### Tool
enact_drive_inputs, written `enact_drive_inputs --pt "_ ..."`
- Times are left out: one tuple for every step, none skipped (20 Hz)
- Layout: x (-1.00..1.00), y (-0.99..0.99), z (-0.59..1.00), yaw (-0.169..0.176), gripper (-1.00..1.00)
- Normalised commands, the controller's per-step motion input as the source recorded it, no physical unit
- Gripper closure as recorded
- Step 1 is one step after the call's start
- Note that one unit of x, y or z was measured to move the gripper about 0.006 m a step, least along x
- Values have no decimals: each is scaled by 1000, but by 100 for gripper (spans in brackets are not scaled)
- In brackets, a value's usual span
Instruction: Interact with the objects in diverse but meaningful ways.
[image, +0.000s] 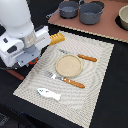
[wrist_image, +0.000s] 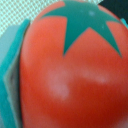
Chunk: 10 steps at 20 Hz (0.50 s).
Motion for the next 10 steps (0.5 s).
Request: enact_drive_inputs --pt "323 631 1000 42 100" --pt "394 749 1000 61 100" --pt "446 774 1000 70 100" --pt "469 780 1000 71 100" --pt "503 797 1000 68 100" --pt "489 806 1000 68 100" --pt "477 806 1000 68 100" --pt "474 814 1000 62 100" --pt "346 840 923 50 100" --pt "237 846 731 39 100"
